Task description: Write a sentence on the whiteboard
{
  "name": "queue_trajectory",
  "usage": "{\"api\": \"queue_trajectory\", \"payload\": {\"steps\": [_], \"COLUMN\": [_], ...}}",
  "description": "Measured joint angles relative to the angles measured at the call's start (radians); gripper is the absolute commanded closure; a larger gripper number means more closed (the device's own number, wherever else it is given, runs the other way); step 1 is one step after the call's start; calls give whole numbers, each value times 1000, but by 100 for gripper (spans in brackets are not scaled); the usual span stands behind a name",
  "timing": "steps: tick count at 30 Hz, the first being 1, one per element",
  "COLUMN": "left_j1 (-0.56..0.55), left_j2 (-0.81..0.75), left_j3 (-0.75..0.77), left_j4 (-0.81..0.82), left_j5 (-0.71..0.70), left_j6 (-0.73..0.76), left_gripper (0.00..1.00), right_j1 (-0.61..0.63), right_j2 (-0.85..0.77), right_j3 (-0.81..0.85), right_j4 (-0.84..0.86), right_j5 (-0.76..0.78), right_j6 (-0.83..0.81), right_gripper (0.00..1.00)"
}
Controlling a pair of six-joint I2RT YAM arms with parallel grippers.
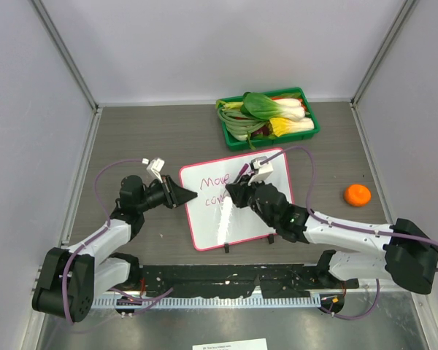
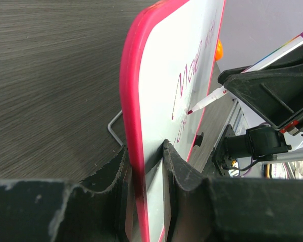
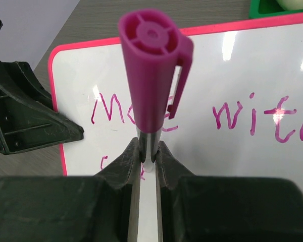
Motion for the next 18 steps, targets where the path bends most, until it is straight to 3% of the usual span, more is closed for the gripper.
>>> {"api": "queue_trajectory", "payload": {"steps": [18], "left_j1": [0], "left_j2": [0], "left_j3": [0], "left_j4": [0], "left_j5": [0], "left_j6": [0], "left_gripper": [100], "right_j1": [0], "right_j2": [-48], "right_j3": [-74], "right_j4": [-8], "right_j5": [-84], "right_j6": [44], "right_gripper": [99]}}
